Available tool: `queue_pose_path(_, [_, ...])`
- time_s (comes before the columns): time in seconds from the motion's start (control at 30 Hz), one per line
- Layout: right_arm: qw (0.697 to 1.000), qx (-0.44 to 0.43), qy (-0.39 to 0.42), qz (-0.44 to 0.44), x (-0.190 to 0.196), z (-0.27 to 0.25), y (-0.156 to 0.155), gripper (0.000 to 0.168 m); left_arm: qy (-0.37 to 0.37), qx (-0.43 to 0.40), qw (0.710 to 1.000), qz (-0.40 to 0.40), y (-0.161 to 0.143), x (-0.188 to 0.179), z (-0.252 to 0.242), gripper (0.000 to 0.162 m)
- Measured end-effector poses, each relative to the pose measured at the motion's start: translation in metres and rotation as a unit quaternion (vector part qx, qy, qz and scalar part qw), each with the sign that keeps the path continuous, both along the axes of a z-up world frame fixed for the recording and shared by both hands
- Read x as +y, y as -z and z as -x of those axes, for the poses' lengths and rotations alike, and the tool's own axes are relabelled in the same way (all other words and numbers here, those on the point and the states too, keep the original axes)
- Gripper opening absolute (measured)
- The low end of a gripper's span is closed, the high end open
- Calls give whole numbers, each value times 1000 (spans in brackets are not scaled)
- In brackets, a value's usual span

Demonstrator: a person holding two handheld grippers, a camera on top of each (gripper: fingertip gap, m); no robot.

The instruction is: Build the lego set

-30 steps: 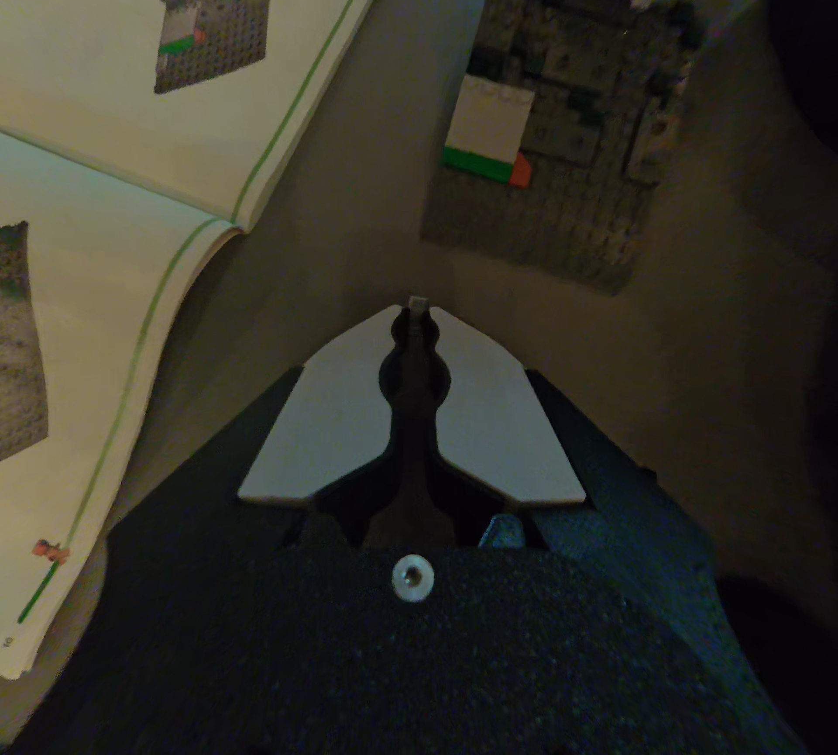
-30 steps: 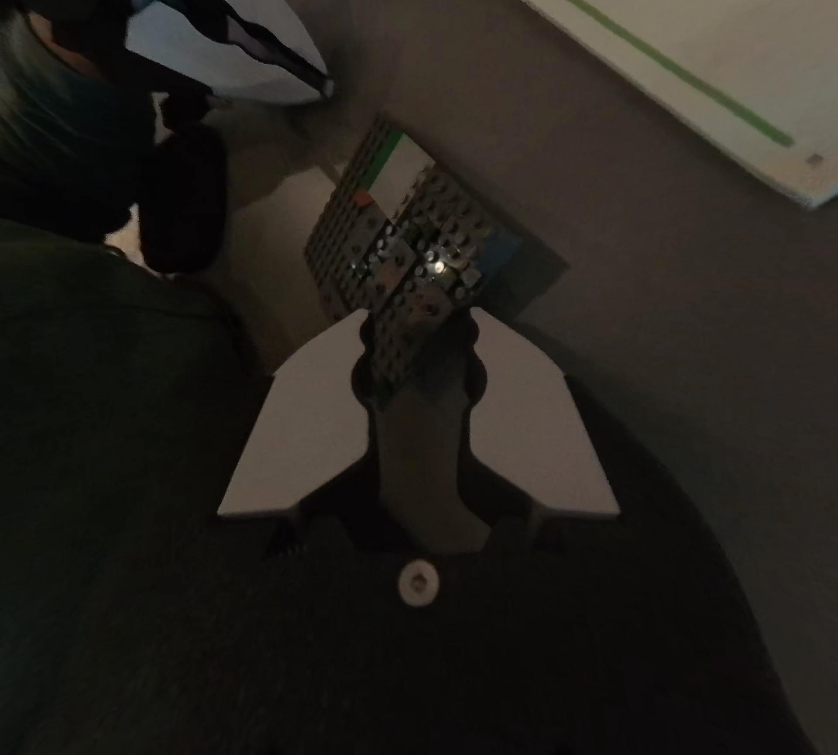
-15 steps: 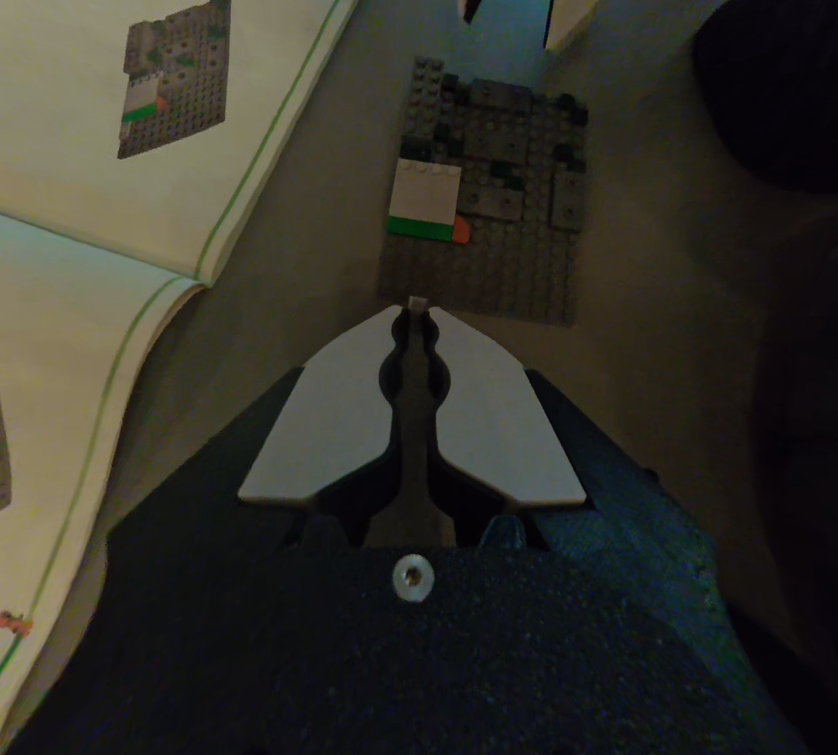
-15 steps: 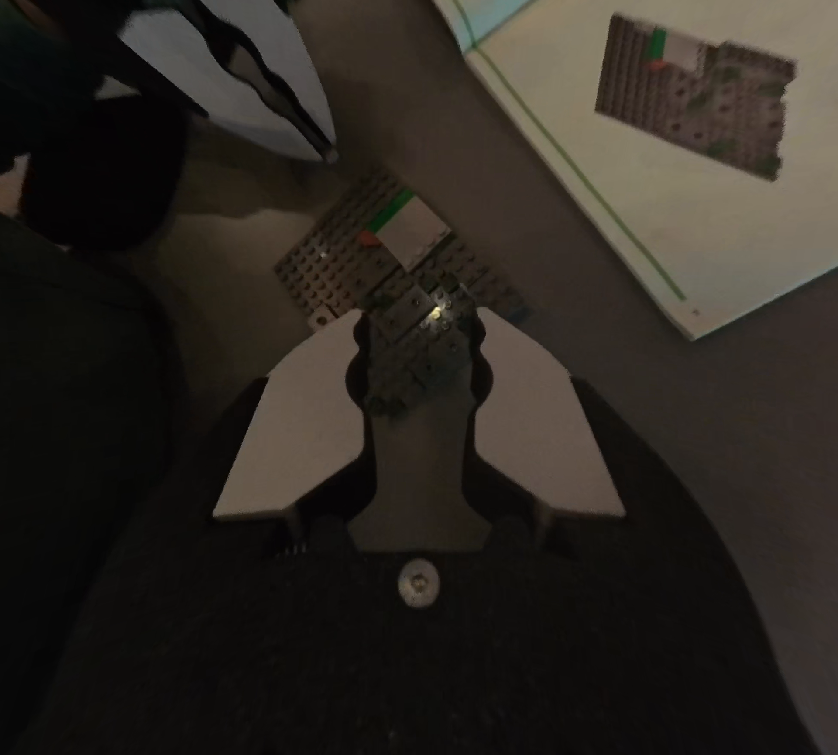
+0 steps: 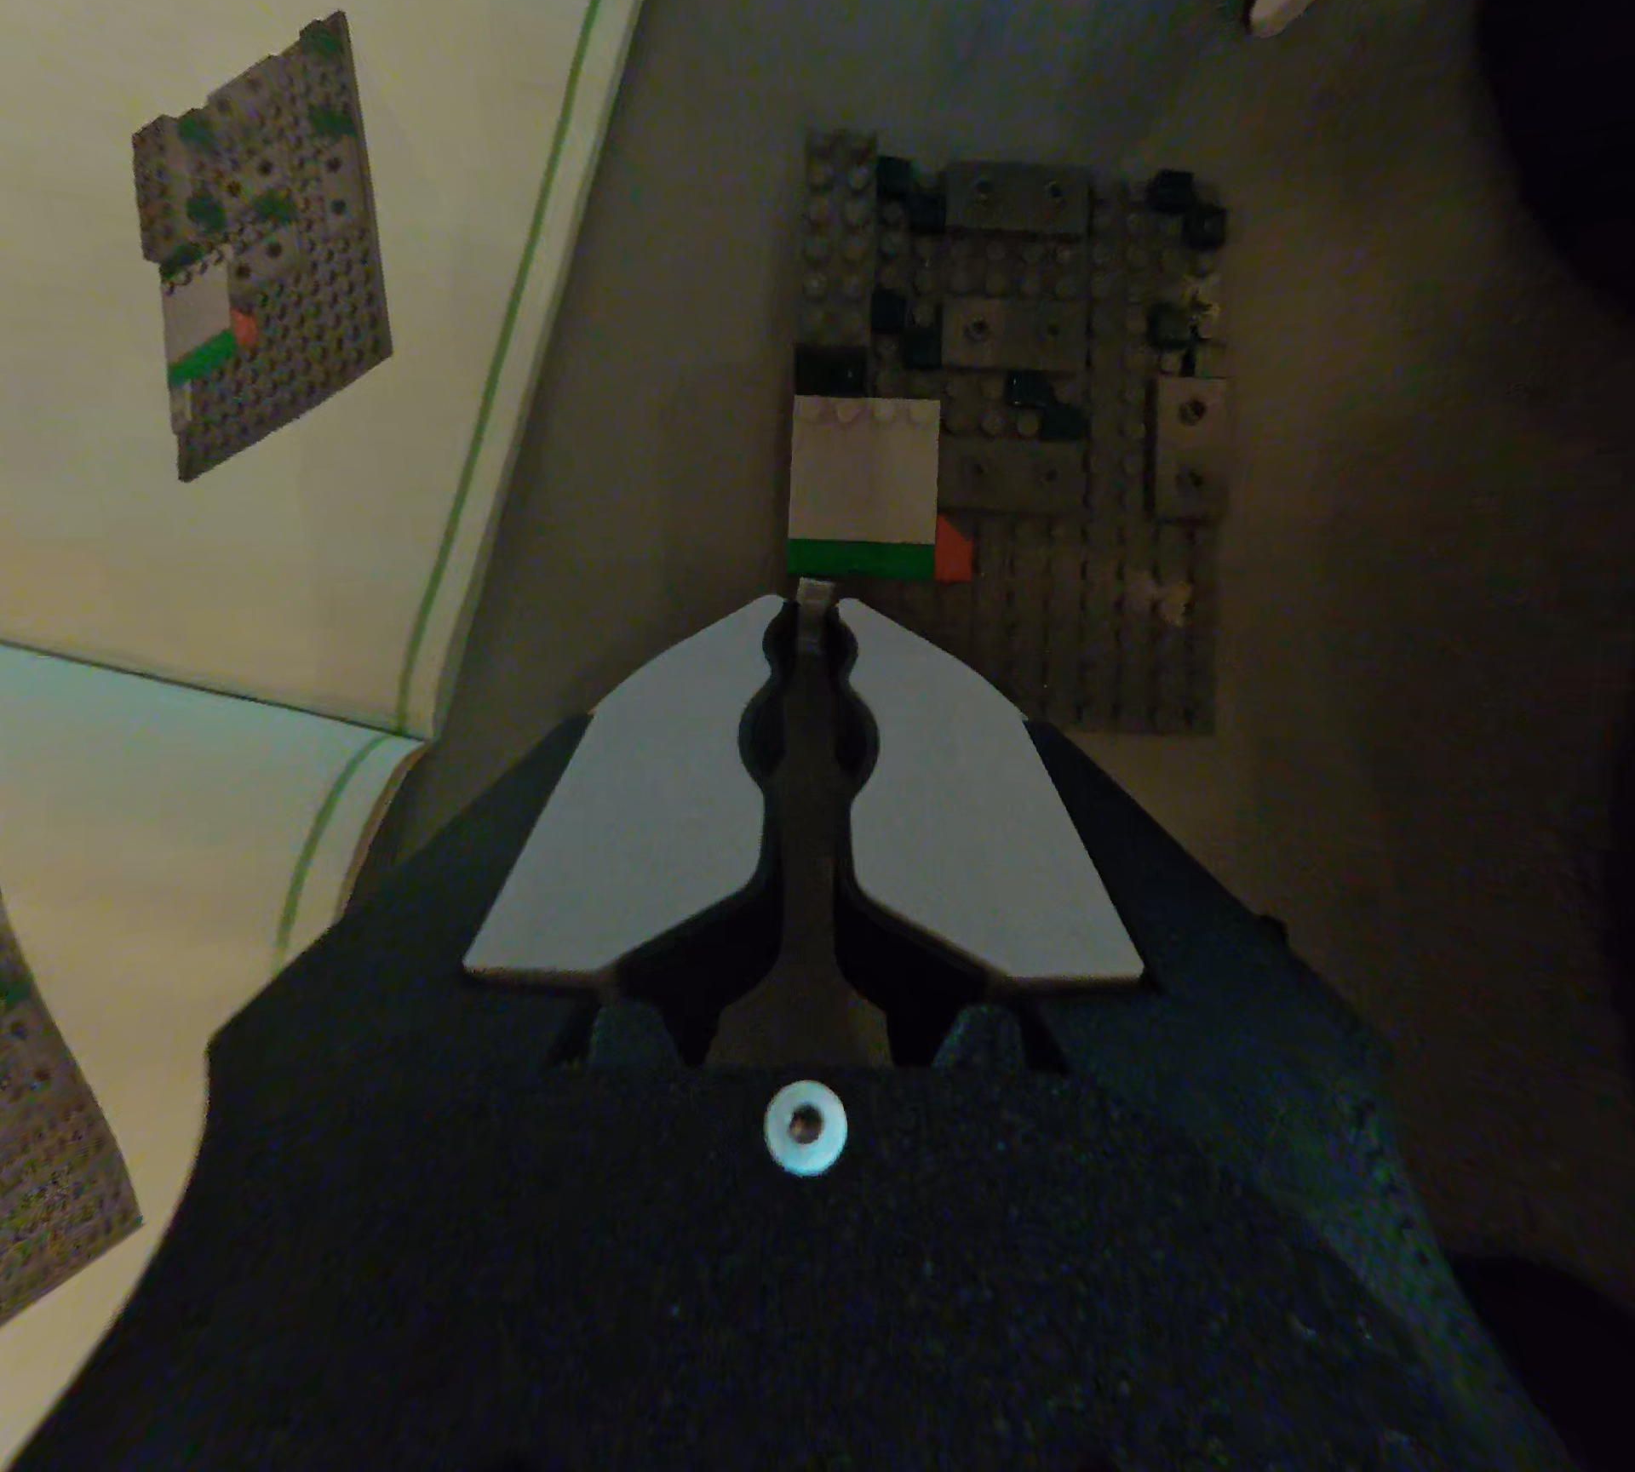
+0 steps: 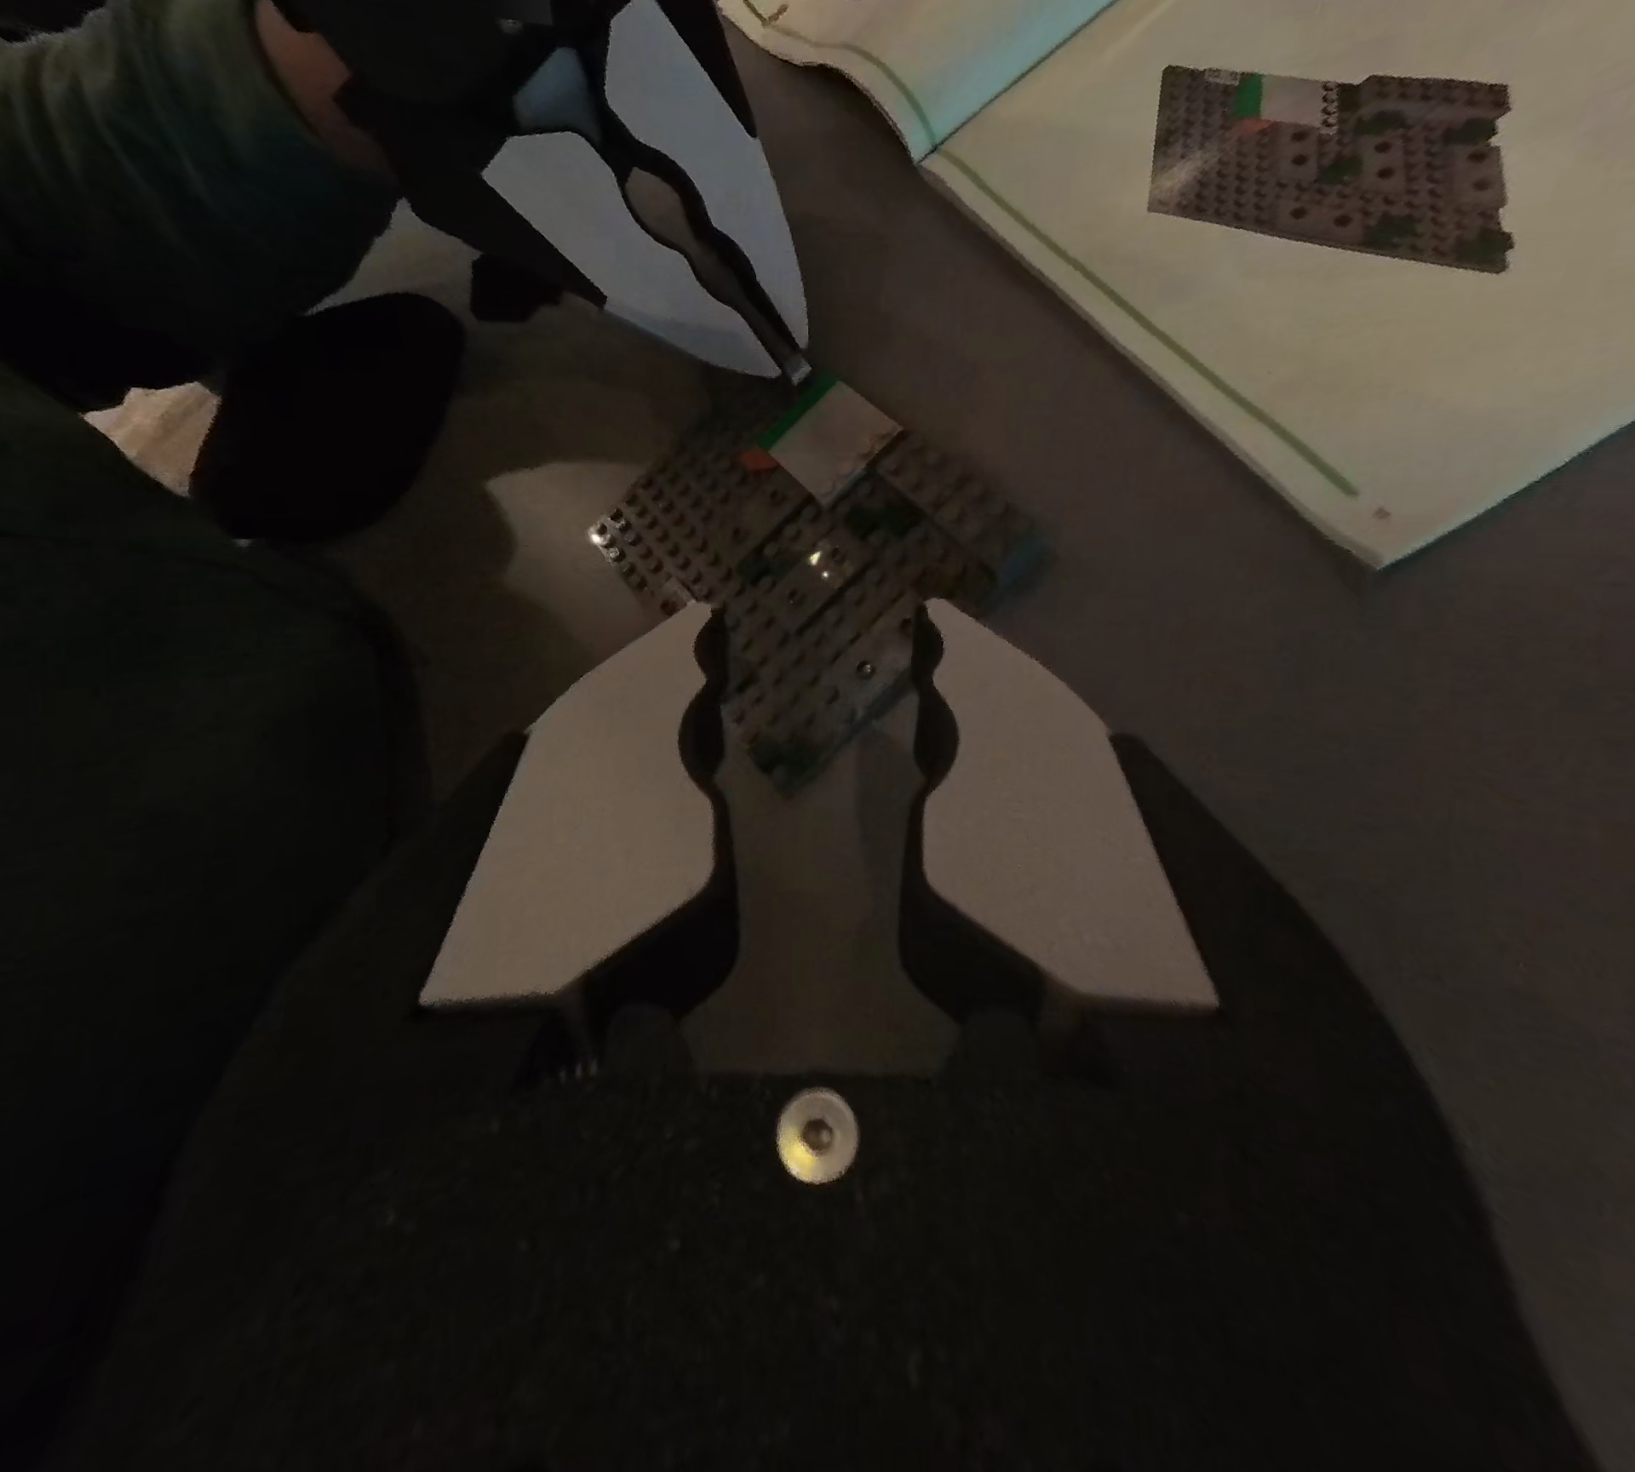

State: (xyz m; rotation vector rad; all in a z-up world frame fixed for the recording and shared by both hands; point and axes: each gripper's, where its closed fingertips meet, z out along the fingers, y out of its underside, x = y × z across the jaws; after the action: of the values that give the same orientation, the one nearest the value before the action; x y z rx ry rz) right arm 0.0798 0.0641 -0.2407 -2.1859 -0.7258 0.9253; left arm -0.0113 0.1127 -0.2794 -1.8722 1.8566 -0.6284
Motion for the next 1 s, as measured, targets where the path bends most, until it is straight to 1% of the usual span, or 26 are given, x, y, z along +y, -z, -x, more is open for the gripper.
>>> queue_pose_path(0.03, [1000, 5, -1, 1, -1, 0, -1, 40, -2, 4, 1000, -1, 1, 1, 0, 6])
queue_pose_path(0.2, [1000, 27, -6, 4, -3, 1, -4, 40, -10, 16, 1000, 10, 4, 2, 2, 6])
queue_pose_path(0.47, [999, 45, -11, 8, -4, 5, -4, 40, -22, 8, 999, 29, 4, 1, -1, 7])
queue_pose_path(0.63, [999, 45, -17, 10, -5, 7, -3, 40, -26, 11, 999, 30, 4, 1, -2, 7])
queue_pose_path(0.77, [999, 45, -21, 9, -5, 9, -4, 40, -27, 15, 999, 33, 6, -1, -3, 12])
queue_pose_path(1.0, [999, 41, -31, -6, -4, 13, -11, 39, -30, 5, 999, 27, -2, -3, -2, 13])
